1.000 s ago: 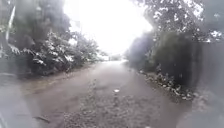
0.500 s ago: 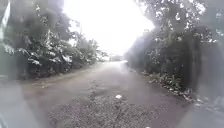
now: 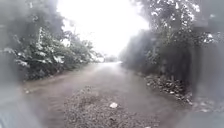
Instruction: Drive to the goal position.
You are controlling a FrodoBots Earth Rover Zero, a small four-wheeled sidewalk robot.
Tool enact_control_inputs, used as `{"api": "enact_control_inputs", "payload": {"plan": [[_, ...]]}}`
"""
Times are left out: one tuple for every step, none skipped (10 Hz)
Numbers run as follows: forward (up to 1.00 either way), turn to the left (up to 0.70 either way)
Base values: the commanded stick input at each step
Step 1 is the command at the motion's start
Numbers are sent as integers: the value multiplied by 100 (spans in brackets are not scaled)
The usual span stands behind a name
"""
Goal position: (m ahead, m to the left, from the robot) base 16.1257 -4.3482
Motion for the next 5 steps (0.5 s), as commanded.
{"api": "enact_control_inputs", "payload": {"plan": [[70, 0], [70, 0], [70, 0], [70, 0], [70, 0]]}}
